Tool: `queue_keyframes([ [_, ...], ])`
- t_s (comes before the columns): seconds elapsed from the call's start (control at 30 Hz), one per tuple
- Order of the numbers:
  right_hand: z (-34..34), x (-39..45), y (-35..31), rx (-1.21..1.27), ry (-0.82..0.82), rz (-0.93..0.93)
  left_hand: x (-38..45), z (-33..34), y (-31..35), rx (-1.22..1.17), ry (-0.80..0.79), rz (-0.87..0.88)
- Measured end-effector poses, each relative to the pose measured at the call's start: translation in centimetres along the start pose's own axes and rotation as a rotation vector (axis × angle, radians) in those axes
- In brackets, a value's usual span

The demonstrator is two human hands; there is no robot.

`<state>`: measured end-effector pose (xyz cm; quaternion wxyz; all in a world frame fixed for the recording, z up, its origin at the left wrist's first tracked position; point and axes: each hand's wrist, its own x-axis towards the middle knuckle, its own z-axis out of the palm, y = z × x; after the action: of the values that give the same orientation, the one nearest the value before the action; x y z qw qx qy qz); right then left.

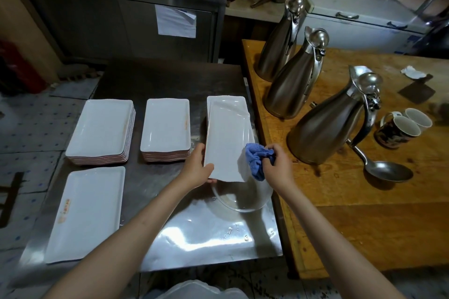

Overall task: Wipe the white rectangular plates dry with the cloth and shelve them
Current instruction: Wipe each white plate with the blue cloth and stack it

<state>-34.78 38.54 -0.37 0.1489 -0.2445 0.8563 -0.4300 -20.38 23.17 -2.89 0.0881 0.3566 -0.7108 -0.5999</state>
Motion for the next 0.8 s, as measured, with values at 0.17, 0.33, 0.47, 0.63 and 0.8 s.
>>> queue_keyframes([
  [0.17, 0.4, -0.1, -0.3, -0.139, 0.028, -0.144, -0.2, -0.4, -0.2, -0.318, -0.054, -0.136],
  [0.33, 1.1, -0.6, -1.0, -0.318, -0.058, -0.415, -0.2, -0.8, -0.9, -0.434, -0.083, -0.173],
  [0.47, 1.9, -1.6, -1.5, -0.404, -0.112, -0.473, -0.5, -1.1, -1.0, -0.488, -0.088, -0.186],
  [0.63, 2.2, -2.4, -1.9, -0.358, -0.129, -0.44, -0.9, -1.4, -1.1, -0.582, -0.099, -0.181],
  [0.8, 2.7, -2.9, -1.7, -0.356, -0.139, -0.438, -1.1, -1.6, -0.6, -0.664, -0.118, -0.191],
])
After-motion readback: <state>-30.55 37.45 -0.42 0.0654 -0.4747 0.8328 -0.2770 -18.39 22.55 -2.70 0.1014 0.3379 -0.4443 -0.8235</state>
